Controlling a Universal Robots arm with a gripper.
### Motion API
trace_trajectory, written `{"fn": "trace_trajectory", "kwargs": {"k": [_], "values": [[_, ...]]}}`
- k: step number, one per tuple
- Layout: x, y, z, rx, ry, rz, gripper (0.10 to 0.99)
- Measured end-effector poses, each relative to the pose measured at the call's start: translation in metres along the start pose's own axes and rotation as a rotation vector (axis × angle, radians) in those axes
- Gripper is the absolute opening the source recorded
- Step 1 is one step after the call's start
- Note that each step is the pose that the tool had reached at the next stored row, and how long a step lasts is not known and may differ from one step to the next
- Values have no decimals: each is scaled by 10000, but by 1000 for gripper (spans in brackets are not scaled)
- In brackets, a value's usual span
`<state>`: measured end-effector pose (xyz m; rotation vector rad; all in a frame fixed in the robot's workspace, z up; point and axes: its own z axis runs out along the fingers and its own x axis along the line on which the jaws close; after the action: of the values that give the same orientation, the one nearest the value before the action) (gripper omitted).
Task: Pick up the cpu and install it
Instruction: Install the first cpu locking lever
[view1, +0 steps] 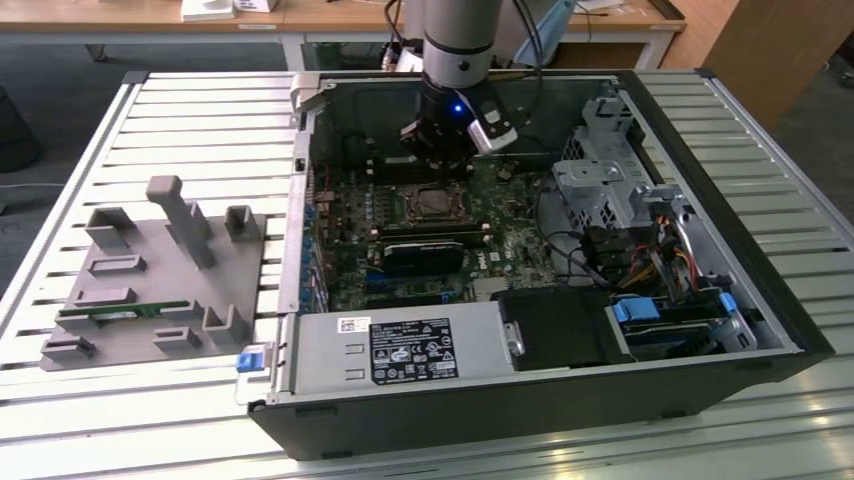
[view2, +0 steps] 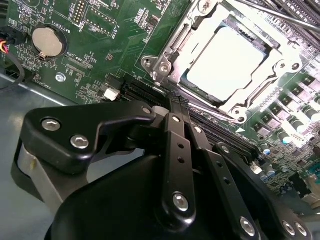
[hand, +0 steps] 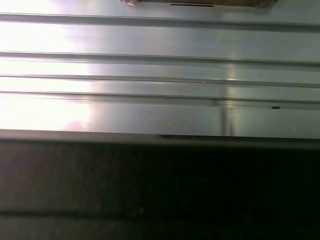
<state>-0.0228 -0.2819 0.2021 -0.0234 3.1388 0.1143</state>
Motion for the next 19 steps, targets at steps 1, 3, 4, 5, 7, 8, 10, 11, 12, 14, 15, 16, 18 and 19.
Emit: {"fn": "trace_trajectory", "kwargs": {"k": [1,3,4,5,7,8,10,11,12,14,15,16,18,19], "values": [[0,0,-1,-2,-1,0,106],[0,1,-1,4,-2,-1,106],[0,1,-1,29,-1,-1,106],[0,0,1,55,0,0,106],[0,0,8,93,0,0,106],[0,-1,12,122,1,0,106],[0,-2,21,188,3,1,106],[0,-2,26,223,4,0,106],[0,-3,32,251,3,0,106],[-1,-2,44,288,2,0,106],[0,-2,48,301,4,0,106],[0,-2,51,304,6,-1,106],[0,0,52,306,5,0,106],[0,0,53,304,5,0,106]]}}
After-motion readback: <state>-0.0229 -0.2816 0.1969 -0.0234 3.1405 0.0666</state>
